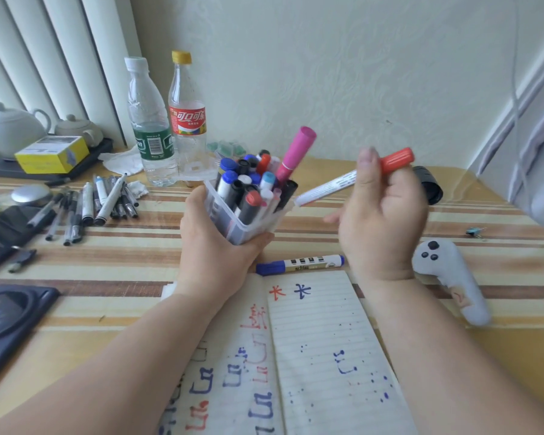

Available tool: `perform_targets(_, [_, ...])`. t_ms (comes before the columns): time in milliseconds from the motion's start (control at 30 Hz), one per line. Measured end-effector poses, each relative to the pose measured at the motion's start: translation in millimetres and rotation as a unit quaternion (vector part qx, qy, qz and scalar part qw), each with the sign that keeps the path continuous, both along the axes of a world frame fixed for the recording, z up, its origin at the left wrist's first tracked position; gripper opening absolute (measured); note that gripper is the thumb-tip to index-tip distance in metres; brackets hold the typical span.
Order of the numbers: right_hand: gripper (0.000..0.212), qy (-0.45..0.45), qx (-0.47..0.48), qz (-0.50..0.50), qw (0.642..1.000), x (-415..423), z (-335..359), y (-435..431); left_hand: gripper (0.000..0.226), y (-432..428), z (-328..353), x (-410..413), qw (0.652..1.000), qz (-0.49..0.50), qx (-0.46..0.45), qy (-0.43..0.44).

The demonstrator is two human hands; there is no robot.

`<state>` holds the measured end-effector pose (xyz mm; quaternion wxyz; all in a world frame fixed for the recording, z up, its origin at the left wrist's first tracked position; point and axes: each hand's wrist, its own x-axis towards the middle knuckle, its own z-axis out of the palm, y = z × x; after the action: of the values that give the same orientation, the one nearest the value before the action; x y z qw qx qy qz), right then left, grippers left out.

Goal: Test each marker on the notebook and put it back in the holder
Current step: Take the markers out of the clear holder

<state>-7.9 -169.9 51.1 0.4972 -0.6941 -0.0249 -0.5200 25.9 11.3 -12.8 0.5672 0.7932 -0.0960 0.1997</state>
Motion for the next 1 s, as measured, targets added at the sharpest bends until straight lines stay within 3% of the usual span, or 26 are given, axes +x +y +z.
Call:
perform_targets(133, [0.025, 0.009, 0.047, 0.005, 0.999, -6.5, -4.3, -5.4, 0.1, 1.4, 4.0, -0.2, 0.999, 0.013, -0.026, 0.022])
perform_targets(233, [0.03, 0.026, -0.103, -0.055, 0.993, -0.7, -12.7, -22.6, 0.102, 0.6, 5.8, -2.7, 0.999, 0.018, -0.036, 0.026])
perform_targets(333, [0.044, 0.157, -0.313, -0.054, 0.935, 8.2, -19.2, -36.1, 0.099, 2.0, 6.8, -3.0, 0.998, 0.03, -0.049, 0.024])
perform_targets(400, [0.037, 0.267, -0.377, -0.02, 0.887, 10.0, -21.5, -29.9, 0.097, 2.6, 6.9, -2.6, 0.998, 0.037, -0.053, 0.022])
perform_targets(533, [0.021, 0.377, -0.395, 0.067, 0.835, 10.9, -31.6, -11.5, 0.097, 2.9, 5.1, -1.2, 0.997, 0.044, -0.057, 0.012])
perform_targets(700, [0.031, 0.445, -0.412, 0.094, 0.789, 10.2, -33.1, -7.6, 0.1, 4.8, 1.5, 2.1, 0.997, 0.037, -0.065, 0.006])
perform_targets(867, [0.036, 0.448, -0.399, 0.111, 0.792, 8.5, -33.1, -15.0, 0.103, 6.2, -2.2, 3.3, 0.998, 0.026, -0.056, 0.011])
perform_targets(933, [0.037, 0.408, -0.351, 0.115, 0.835, 9.0, -36.1, -16.4, 0.103, 6.2, -2.2, 3.2, 0.999, 0.022, -0.044, 0.007])
perform_targets(1000, [0.035, 0.304, -0.232, 0.116, 0.917, 8.8, -36.8, -14.8, 0.102, 6.1, -2.5, 3.4, 0.999, 0.015, -0.035, 0.002])
